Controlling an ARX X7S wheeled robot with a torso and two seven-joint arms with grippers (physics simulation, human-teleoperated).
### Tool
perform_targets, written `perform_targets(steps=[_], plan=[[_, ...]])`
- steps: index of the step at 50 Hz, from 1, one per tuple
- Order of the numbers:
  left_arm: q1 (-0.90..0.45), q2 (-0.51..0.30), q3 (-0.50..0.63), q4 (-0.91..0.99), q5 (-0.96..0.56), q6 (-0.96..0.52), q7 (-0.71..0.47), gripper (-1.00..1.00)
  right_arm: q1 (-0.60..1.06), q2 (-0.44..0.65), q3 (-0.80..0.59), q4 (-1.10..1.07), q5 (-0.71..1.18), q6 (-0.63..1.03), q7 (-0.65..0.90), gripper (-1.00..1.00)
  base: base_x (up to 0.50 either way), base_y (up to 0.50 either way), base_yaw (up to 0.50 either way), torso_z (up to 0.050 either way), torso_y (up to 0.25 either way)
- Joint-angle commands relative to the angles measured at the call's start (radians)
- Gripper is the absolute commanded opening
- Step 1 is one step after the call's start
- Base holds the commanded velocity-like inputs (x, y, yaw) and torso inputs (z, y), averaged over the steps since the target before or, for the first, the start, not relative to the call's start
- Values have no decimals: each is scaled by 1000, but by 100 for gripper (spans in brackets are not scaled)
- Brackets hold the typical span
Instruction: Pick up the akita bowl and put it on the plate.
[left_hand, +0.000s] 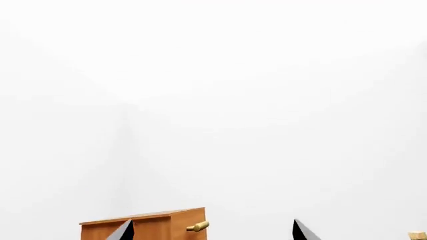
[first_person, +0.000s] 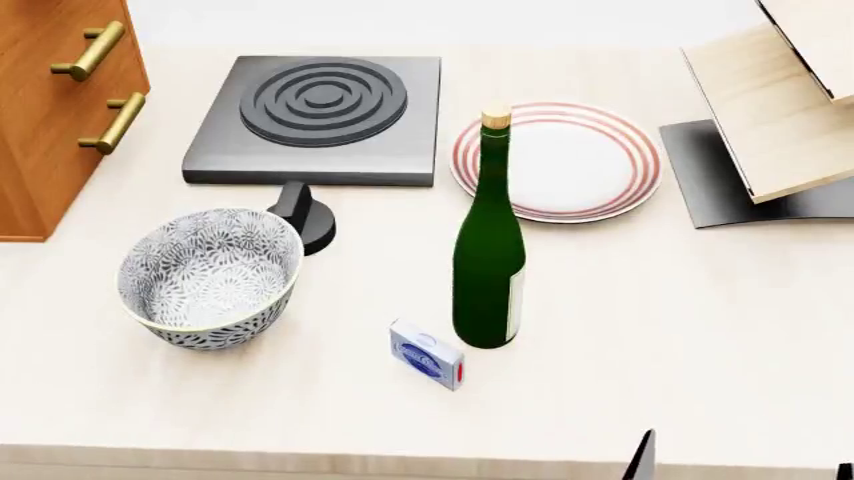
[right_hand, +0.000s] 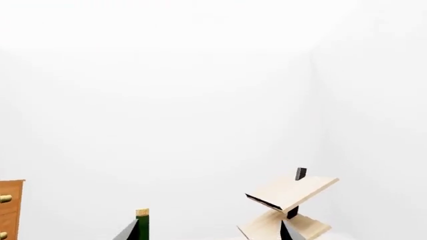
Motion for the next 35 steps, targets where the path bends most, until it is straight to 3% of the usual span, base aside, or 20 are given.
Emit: perform_targets(steps=[1, 14, 35], plan=[[38, -19, -3, 12, 21, 72, -34, 100, -33, 9, -9, -3, -8, -75, 12, 100, 0, 0, 0, 0, 0], [16, -36, 2, -15, -34, 63, -32, 100, -25, 27, -23, 15, 20, -71, 17, 100, 0, -6, 0, 0, 0], [8, -48, 7, -27, -41, 58, -42, 100, -18, 47, -42, 26, 25, -64, 34, 100, 0, -176, 0, 0, 0]])
